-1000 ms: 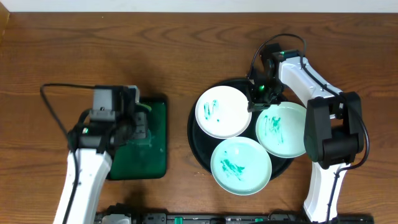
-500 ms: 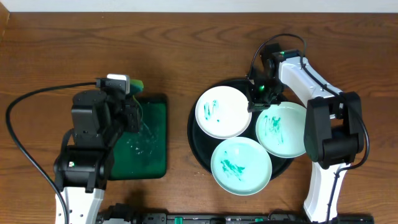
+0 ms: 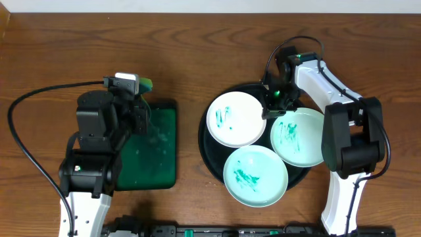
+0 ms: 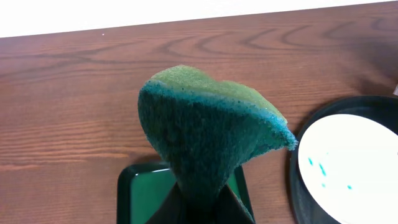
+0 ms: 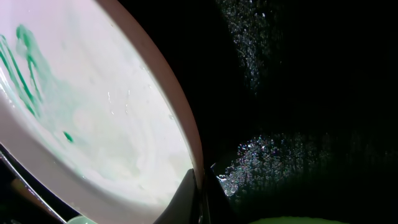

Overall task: Clean dirty plates on tray and stack at the side
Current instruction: 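Lift the sponge with the left gripper above the green tray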

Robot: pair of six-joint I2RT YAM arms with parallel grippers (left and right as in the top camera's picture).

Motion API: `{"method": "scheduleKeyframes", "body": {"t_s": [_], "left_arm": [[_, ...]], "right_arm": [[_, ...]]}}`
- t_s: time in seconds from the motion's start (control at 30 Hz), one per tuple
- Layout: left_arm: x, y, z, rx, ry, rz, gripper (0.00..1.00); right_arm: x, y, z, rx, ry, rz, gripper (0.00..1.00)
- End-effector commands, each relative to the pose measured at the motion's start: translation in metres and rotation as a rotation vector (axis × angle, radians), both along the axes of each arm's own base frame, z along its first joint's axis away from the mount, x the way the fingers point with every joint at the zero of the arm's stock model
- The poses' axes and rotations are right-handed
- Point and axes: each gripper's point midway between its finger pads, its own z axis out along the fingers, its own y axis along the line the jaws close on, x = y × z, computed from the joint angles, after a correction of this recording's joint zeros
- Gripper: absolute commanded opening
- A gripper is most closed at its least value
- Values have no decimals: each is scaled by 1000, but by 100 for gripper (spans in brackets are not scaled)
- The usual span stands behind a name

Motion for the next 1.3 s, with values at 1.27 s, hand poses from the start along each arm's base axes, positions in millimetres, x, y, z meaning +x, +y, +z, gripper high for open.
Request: {"method": "scheduleKeyframes", "body": {"t_s": [1.27], "left_arm": [[5, 2, 3, 24, -3, -1, 7]], "right_arm": [[1, 2, 0, 17, 1, 13, 1]]}}
